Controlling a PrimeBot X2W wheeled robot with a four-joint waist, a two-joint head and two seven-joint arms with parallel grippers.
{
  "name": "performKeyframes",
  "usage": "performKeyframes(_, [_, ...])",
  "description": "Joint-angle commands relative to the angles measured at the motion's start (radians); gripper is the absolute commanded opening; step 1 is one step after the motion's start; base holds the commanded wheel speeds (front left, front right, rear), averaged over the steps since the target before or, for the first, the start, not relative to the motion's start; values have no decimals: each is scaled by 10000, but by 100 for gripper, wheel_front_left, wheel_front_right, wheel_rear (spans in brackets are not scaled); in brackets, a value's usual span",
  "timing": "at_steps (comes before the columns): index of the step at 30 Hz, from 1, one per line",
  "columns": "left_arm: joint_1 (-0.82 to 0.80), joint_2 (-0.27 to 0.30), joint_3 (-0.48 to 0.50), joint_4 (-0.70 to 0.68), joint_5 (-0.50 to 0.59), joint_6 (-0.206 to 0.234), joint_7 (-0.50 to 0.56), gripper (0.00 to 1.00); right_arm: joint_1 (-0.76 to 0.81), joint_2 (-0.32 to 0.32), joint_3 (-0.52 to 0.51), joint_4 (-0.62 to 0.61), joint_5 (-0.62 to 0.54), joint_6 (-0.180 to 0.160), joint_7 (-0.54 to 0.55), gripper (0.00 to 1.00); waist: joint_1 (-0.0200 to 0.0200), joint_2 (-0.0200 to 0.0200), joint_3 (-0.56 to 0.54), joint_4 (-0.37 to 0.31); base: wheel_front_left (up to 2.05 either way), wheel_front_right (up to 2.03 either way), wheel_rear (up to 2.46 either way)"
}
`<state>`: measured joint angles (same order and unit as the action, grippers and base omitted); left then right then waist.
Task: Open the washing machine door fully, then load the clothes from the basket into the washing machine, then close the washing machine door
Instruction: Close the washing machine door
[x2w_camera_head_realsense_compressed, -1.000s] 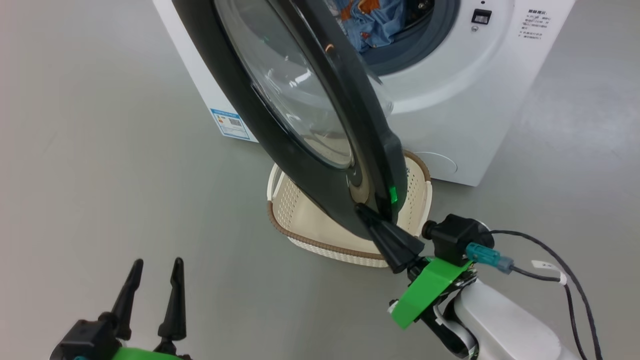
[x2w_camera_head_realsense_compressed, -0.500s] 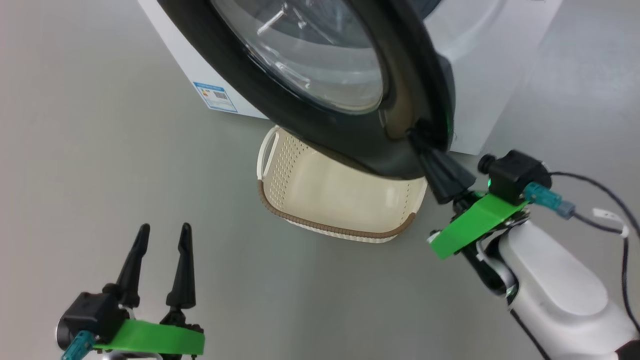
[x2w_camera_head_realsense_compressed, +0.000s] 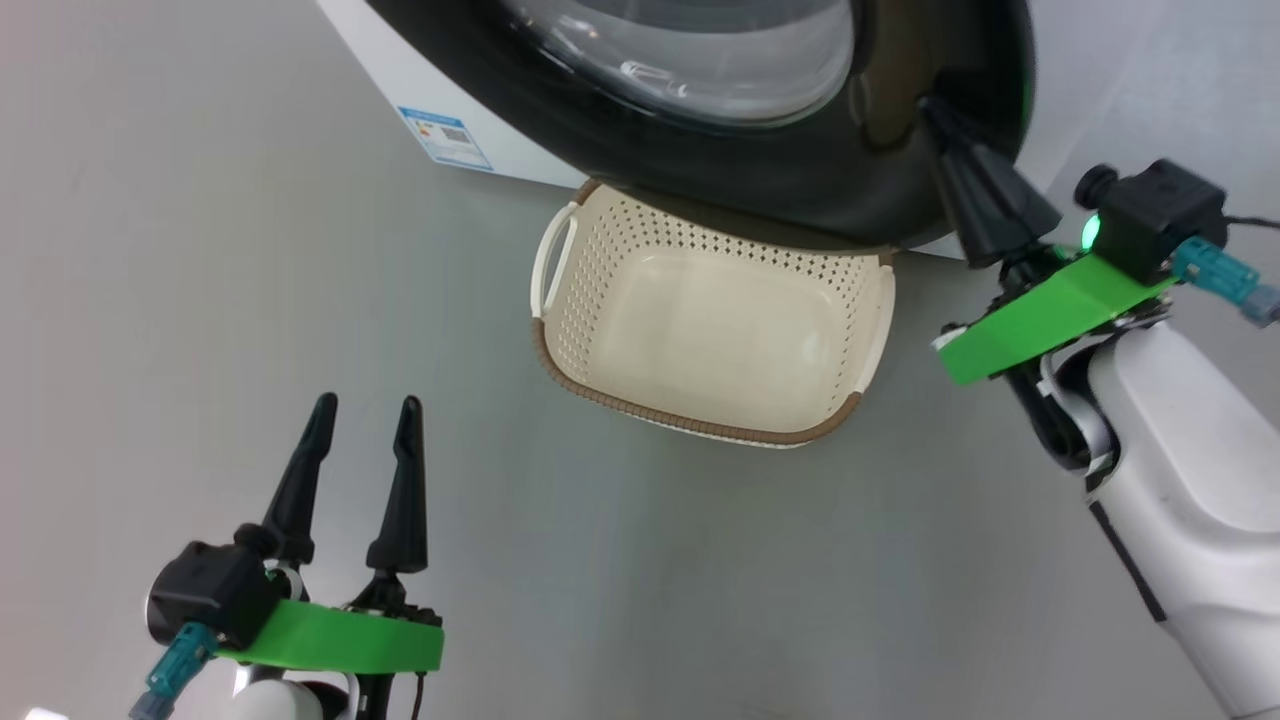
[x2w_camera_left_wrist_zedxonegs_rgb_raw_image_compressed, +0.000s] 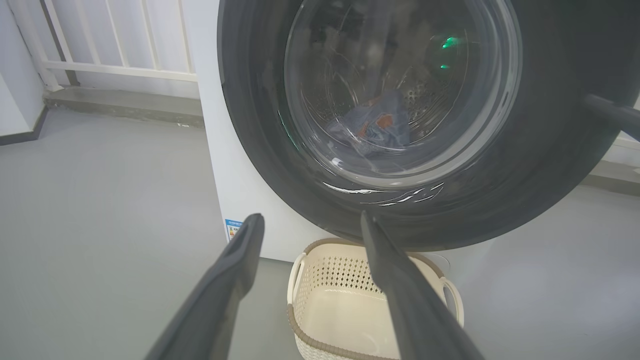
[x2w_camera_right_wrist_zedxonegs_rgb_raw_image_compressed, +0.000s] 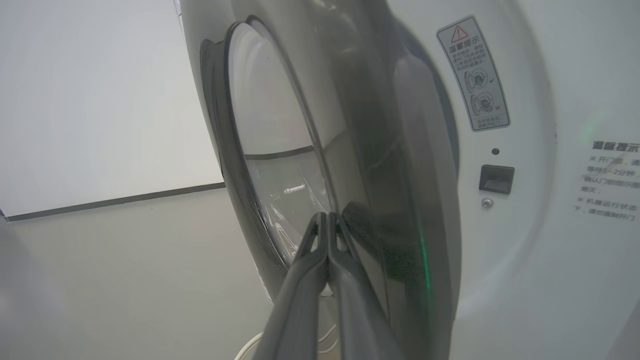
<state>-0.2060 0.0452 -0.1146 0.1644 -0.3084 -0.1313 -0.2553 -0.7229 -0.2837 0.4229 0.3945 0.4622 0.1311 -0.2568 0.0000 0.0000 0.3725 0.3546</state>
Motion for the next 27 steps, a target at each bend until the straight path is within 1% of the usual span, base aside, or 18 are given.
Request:
performKeyframes(1, [-173,196,313,-281,-17,6,-65,100,-177,24,-53,-183,-90,-4,-49,0,0,0,121,140,0,0,0])
performKeyframes(10, [-369,110,84,-455,-57,6,-65,100,-802,-107,-1210,51,-466,-4,-49,0,0,0,470,516,0,0,0])
performKeyframes(19, [-644,69,-170,-509,-111,6,-65,100,-1382,-121,-2035,231,-770,-4,-49,0,0,0,807,834,0,0,0])
performKeyframes(27, [-898,57,-290,-627,-166,6,-65,100,-2043,-25,-2779,302,-1101,-4,-49,0,0,0,1209,970,0,0,0])
